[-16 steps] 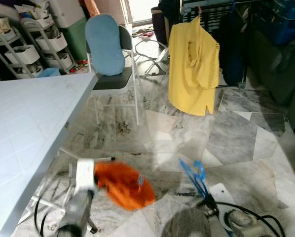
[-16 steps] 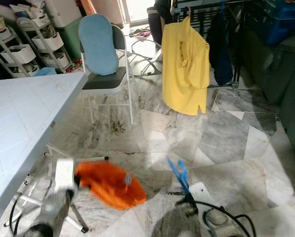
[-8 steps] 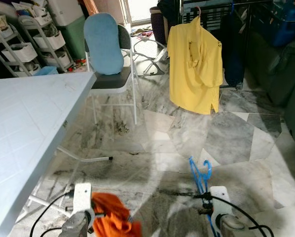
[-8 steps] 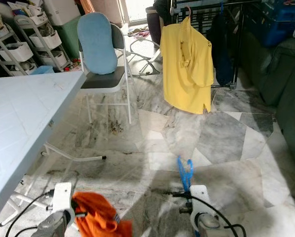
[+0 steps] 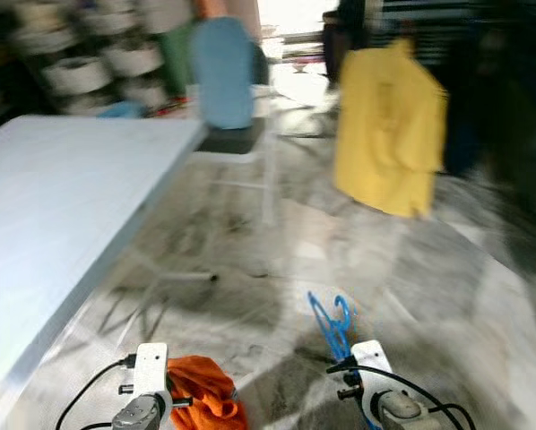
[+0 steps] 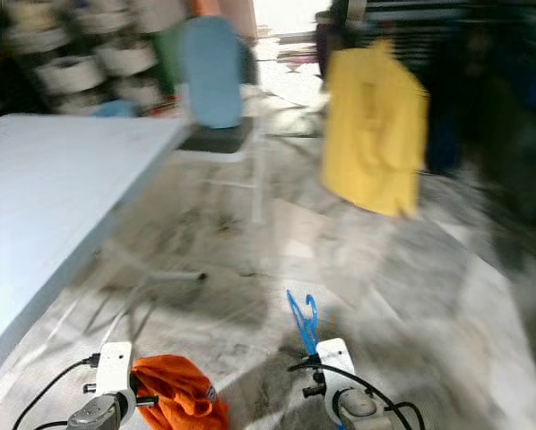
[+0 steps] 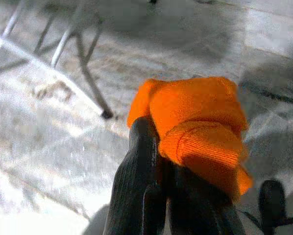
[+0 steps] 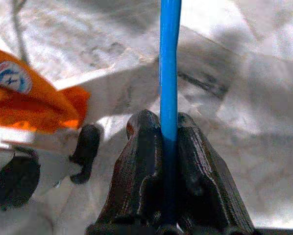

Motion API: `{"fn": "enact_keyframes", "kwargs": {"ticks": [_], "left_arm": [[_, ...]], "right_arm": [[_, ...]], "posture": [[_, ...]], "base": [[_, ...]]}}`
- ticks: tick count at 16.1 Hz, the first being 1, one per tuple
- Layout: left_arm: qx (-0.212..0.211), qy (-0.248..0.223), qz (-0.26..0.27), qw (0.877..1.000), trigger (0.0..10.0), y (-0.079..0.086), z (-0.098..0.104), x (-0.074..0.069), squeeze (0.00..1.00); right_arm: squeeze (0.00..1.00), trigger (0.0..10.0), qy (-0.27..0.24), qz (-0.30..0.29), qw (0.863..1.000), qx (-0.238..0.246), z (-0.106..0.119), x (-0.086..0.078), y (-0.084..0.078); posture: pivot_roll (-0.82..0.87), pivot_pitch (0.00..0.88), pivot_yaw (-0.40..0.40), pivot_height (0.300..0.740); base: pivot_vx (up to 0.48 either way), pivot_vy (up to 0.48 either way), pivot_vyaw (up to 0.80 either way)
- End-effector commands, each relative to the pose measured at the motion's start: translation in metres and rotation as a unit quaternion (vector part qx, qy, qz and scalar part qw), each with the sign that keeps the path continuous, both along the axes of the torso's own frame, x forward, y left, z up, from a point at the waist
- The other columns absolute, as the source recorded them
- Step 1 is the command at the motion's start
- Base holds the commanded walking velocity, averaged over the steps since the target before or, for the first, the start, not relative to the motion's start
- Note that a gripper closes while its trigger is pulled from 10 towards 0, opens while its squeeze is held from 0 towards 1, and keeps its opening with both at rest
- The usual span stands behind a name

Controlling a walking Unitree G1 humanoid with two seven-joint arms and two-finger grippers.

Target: Hang hanger

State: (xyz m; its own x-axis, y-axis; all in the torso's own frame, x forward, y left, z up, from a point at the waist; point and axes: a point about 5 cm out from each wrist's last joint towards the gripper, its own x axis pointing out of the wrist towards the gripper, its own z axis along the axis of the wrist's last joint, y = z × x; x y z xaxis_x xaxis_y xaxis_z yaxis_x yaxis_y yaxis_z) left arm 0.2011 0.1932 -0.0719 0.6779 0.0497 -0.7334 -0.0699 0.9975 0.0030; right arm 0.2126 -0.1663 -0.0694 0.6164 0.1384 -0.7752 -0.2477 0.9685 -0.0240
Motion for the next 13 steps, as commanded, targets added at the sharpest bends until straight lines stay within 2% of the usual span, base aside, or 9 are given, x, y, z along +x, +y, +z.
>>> {"fn": "enact_keyframes", "kwargs": {"ticks": [1, 6, 10, 13], "left_arm": [[0.008, 0.007, 0.002, 1.0, 10.0, 0.0034, -0.001, -0.0023, 0.0], [0.008, 0.013, 0.005, 1.0, 10.0, 0.0042, -0.0025, -0.005, 0.0], [0.009, 0.011, 0.009, 1.0, 10.0, 0.0039, -0.0024, -0.0048, 0.0], [0.004, 0.002, 0.022, 1.0, 10.0, 0.0127, 0.0007, -0.0021, 0.0]], "right_arm": [[0.0, 10.0, 0.001, 0.0, 1.0, 0.002, 0.0001, 0.0006, 0.0016], [0.0, 10.0, 0.008, 0.006, 1.0, -0.006, -0.0024, -0.0035, 0.0013], [0.0, 10.0, 0.007, -0.004, 1.0, -0.008, -0.0026, -0.0049, -0.0056], [0.0, 10.0, -0.003, -0.016, 1.0, 0.001, -0.0004, -0.0021, -0.0083]], "posture": [[-0.14, 0.0, 0.12, 0.74], [-0.14, 0.0, 0.115, 0.74], [-0.14, 0.0, 0.105, 0.74], [-0.13, 0.0, 0.095, 0.74]], "base": [[0.0, -0.442, 0.8], [0.0, -0.442, 0.8], [0.0, -0.354, 0.8], [0.0, -0.081, 0.77]]}}
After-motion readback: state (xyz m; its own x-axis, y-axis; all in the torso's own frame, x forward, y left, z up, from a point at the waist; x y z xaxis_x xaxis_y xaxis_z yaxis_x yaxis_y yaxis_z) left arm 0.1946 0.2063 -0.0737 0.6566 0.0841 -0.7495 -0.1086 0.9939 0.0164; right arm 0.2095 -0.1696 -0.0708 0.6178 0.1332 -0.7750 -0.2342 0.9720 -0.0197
